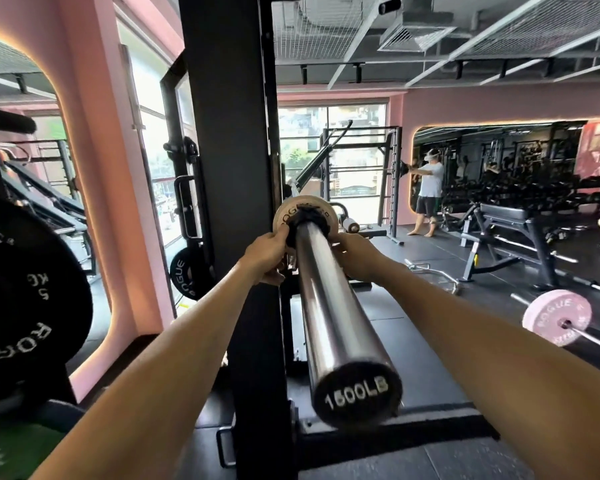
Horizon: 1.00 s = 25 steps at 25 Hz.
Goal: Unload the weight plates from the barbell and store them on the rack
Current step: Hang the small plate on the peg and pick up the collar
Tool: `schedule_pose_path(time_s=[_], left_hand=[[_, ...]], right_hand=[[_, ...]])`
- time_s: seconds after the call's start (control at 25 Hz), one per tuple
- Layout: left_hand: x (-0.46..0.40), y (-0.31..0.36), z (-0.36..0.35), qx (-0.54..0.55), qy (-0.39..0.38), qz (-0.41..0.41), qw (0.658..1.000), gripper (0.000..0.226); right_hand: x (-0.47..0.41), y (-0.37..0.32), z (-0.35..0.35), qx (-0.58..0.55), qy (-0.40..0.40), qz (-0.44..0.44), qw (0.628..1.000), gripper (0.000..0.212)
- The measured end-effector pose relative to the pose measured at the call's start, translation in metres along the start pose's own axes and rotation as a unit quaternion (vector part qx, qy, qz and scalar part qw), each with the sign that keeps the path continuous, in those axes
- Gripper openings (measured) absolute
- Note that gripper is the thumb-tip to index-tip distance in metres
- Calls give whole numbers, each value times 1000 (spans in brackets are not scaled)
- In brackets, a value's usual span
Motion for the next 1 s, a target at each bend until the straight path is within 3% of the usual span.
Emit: schedule_pose_path(time_s=[0.12, 0.24, 0.28, 0.4, 0.64, 1.0], left_hand=[[28, -47, -3, -94, 11, -24, 995, 58], [75, -111, -18, -123, 16, 54, 991, 40], [94, -132, -27, -151, 7, 81, 985, 40], [156, -190, -63, -196, -50, 125, 971, 56], [310, -317, -126, -250, -133, 212, 935, 41], [507, -466, -183, -334, -355, 318, 813, 49]], right_hand=[[41, 23, -28, -53, -51, -69, 995, 32], [95, 54, -62, -35, -104, -100, 989, 8], [119, 65, -75, -24, -123, -113, 986, 10], [198, 96, -119, -33, -181, -156, 971, 45], [389, 142, -197, -23, -304, -234, 923, 50], [640, 174, -260, -43, -423, -373, 825, 54]])
Point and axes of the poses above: each hand's wrist, its own x-axis away from the middle knuckle, its own z-axis out of the back of the hand, y = z × x, the point moved 5 cm from there along -x, towards the middle knuckle, and after that the axes turned 2 degrees about y, right-handed, at the moved point
